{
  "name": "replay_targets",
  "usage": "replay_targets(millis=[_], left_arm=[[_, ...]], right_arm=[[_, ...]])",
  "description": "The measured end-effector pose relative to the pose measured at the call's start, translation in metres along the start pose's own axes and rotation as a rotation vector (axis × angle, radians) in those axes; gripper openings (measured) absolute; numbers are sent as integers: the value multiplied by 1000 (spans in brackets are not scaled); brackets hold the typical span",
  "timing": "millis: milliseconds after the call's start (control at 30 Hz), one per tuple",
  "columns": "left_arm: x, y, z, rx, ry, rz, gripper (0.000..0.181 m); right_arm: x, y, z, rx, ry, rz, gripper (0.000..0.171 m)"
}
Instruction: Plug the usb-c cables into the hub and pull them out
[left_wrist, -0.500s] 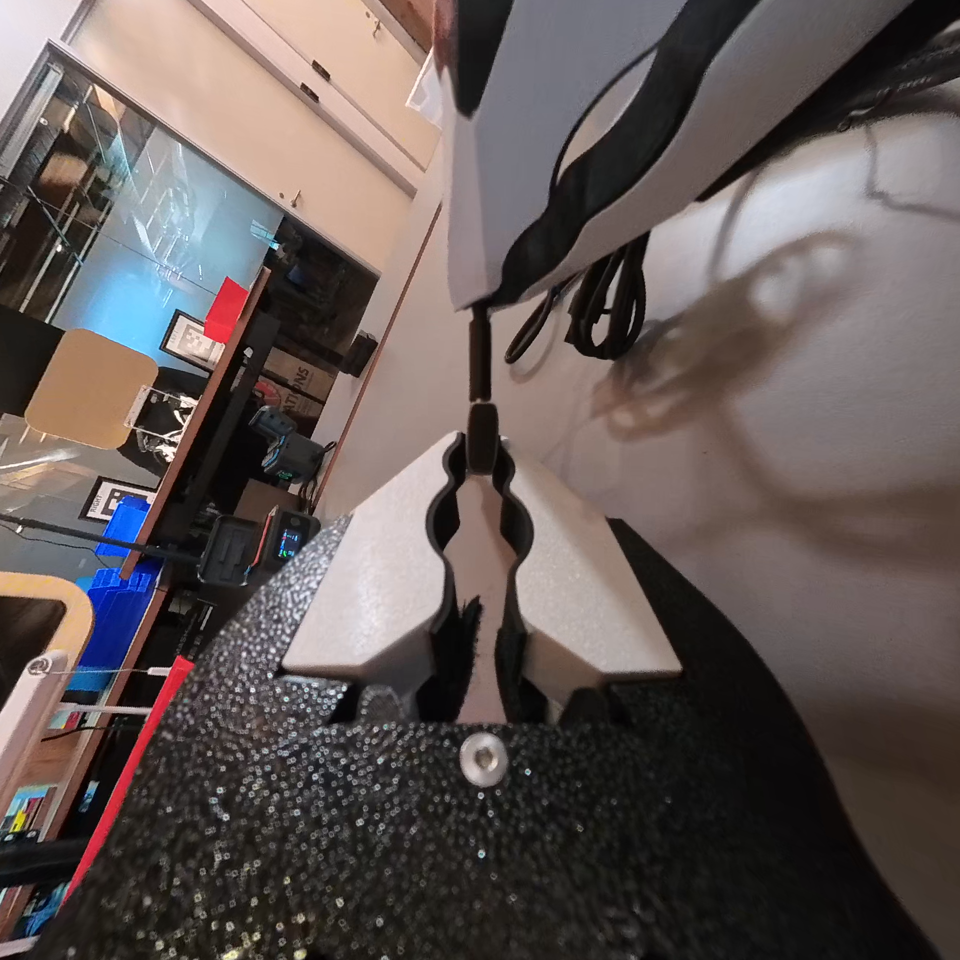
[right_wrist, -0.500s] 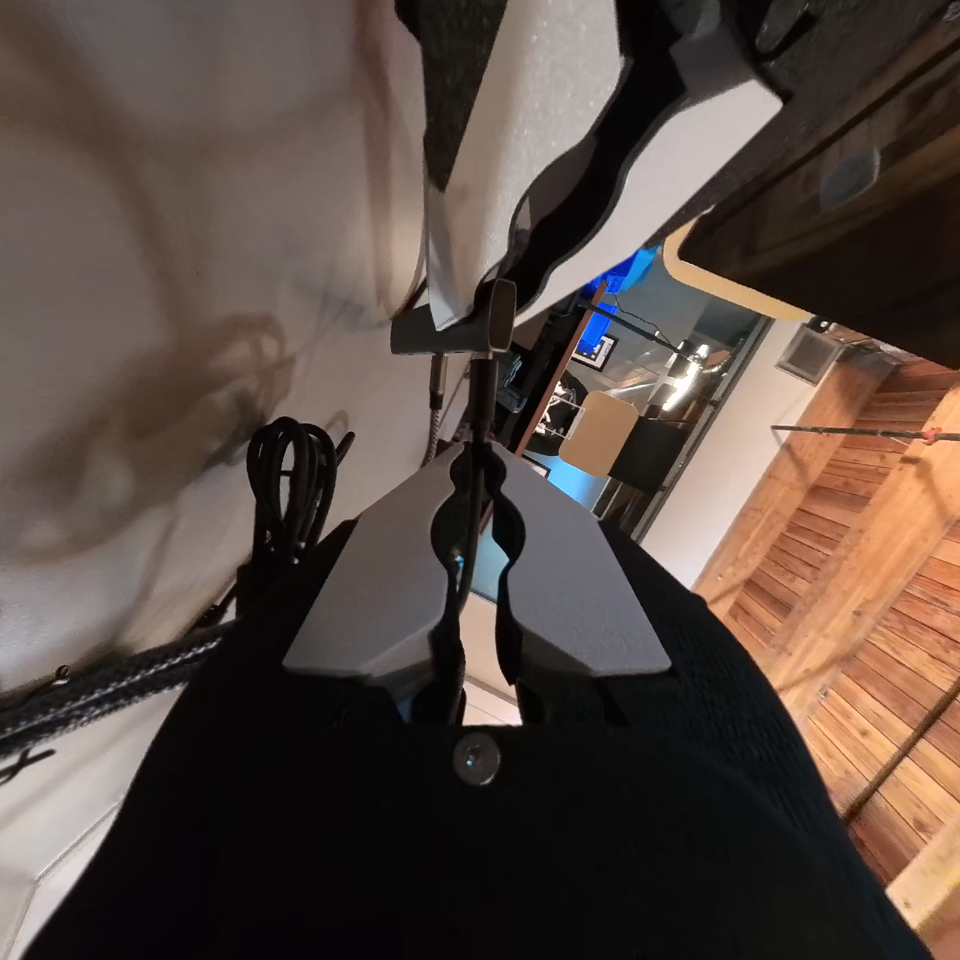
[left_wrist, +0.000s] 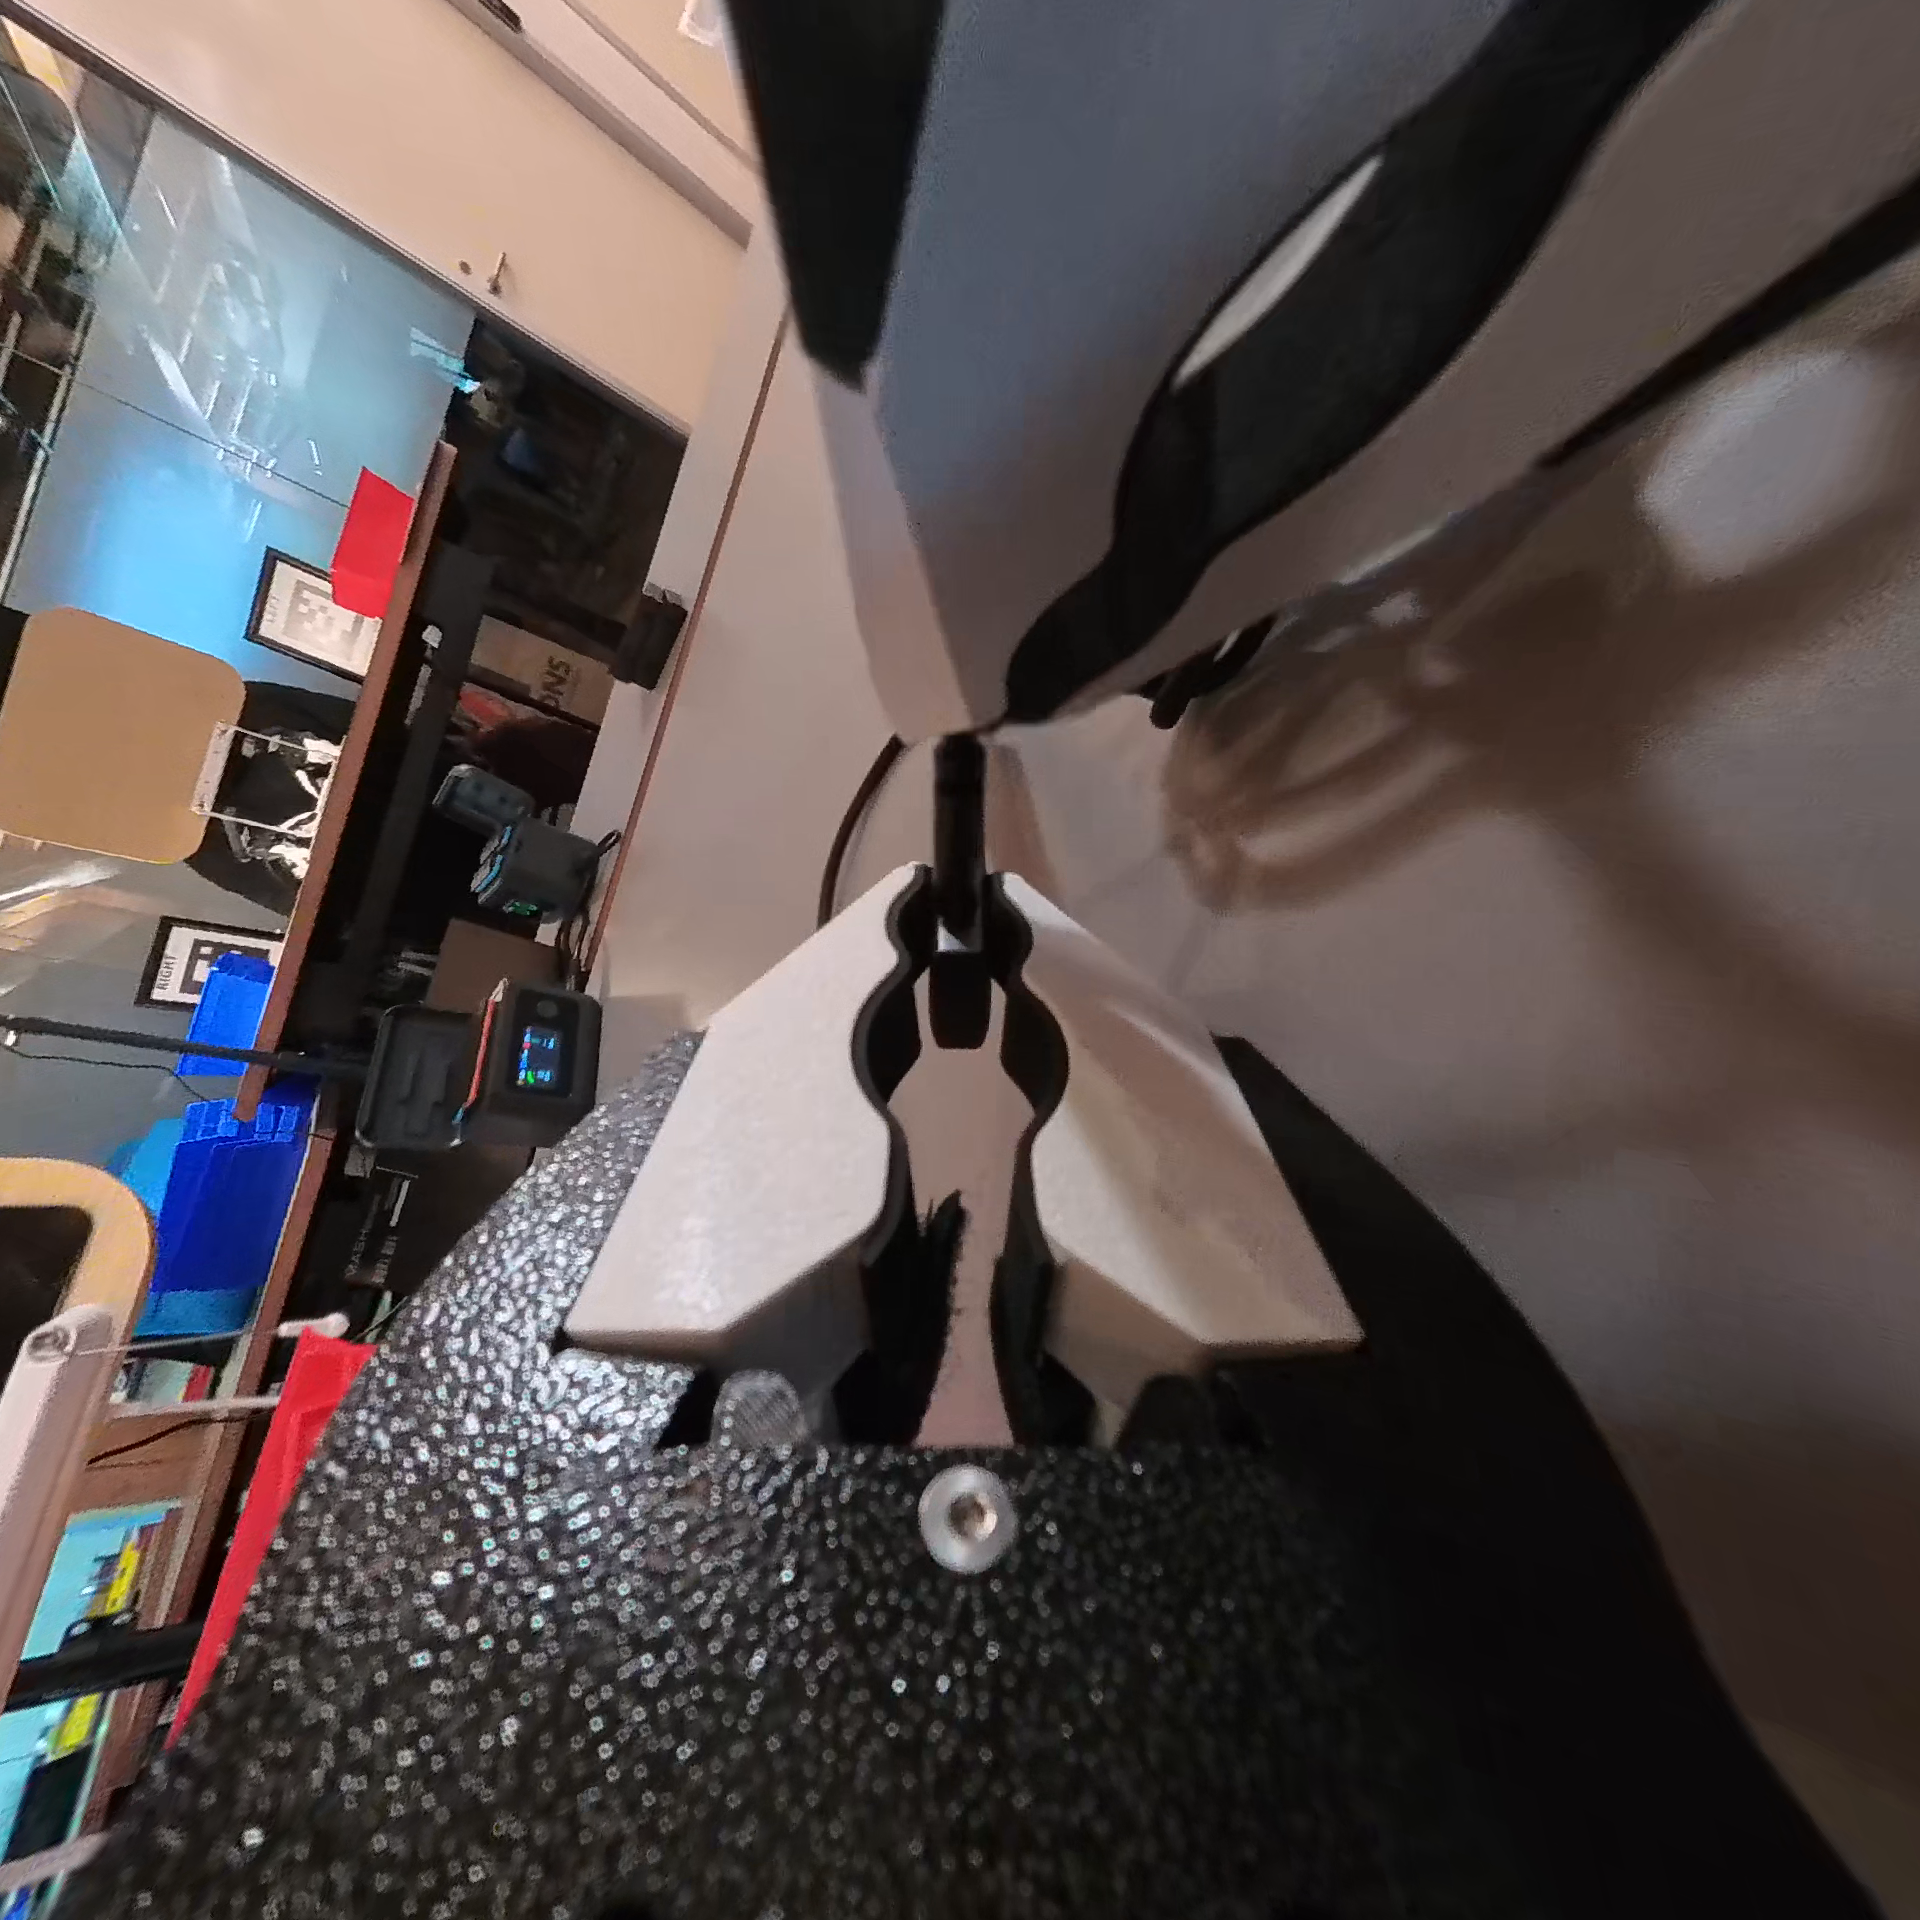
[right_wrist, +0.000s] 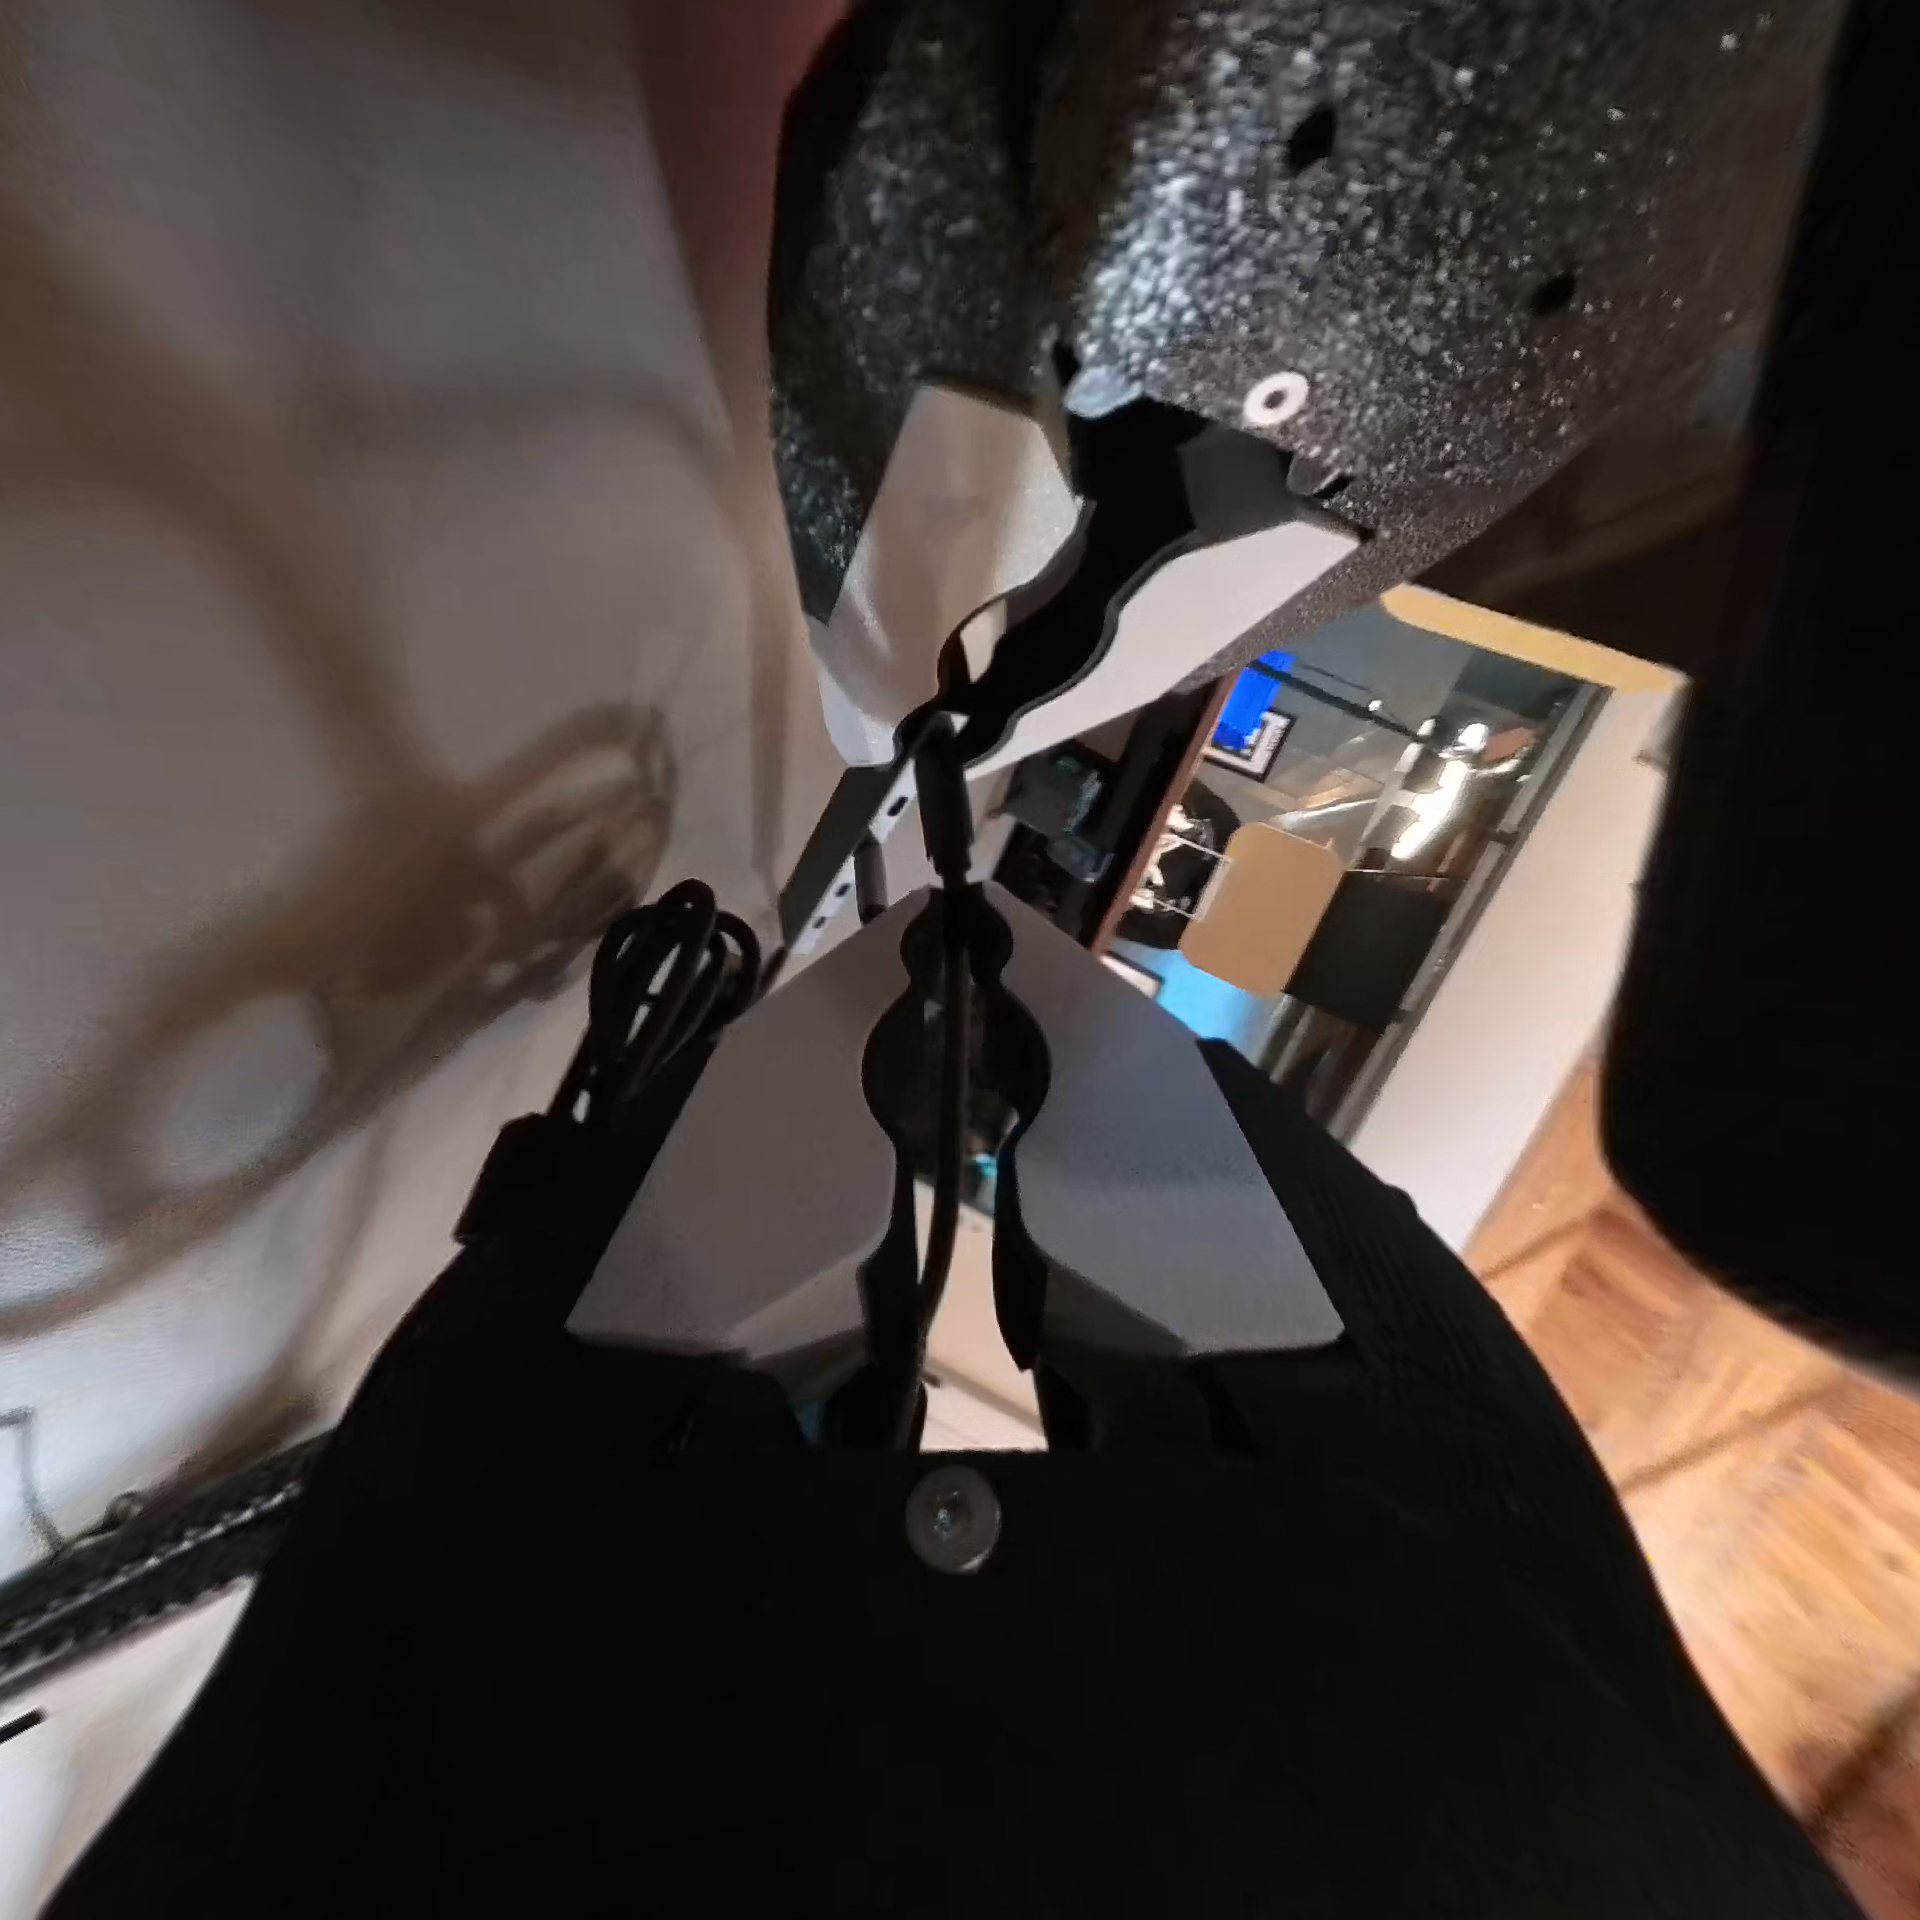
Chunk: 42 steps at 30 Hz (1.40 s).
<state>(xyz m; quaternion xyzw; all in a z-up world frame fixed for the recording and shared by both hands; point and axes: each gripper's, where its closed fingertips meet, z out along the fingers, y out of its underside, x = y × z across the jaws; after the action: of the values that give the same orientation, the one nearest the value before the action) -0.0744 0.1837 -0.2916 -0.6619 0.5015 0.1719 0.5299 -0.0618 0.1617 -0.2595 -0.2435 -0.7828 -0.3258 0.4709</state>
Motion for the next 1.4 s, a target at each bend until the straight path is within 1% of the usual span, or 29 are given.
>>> replay_targets(millis=[33,300,433,533,667,733,767,800,833,867,900,967,1000,1033,1167,1300,1400], left_arm=[[1,-2,0,10,7,-10,8],[2,-1,-1,23,27,-39,7],[4,1,0,-17,22,-17,7],[4,2,-1,-44,-4,45,7],[8,2,-1,-7,14,78,8],[12,-3,-2,44,62,22,10],[14,-7,-4,82,90,-9,12],[13,-10,-7,112,99,-36,20],[7,-11,-8,132,69,-58,43],[6,-12,-9,150,59,-55,54],[8,-14,-12,173,63,-34,50],[16,-19,-15,207,86,8,31],[19,-20,-14,208,92,34,18],[18,-20,-13,205,69,61,11],[22,-21,-11,163,50,124,10],[20,-27,-10,104,5,128,8],[21,-27,-12,86,-11,135,7]], right_arm=[[-1,-1,1,14,-17,36,3],[0,-5,2,79,-63,107,2],[-1,-6,4,37,-84,51,2],[-1,-8,5,8,-96,24,2],[-6,-8,3,78,-116,106,2],[-10,-6,0,123,-128,193,2],[-11,-4,-2,130,-121,215,2],[-13,0,-3,132,-113,234,2],[-15,3,-4,137,-101,255,2],[-16,6,-5,146,-89,279,2],[-17,9,-7,155,-76,302,2],[-18,12,-10,172,-45,333,2],[-19,14,-11,179,-34,342,2],[-21,14,-12,184,-26,348,2],[-25,16,-13,157,8,313,1],[-23,18,-15,-8,67,125,1],[-25,16,-16,-19,71,130,1]])
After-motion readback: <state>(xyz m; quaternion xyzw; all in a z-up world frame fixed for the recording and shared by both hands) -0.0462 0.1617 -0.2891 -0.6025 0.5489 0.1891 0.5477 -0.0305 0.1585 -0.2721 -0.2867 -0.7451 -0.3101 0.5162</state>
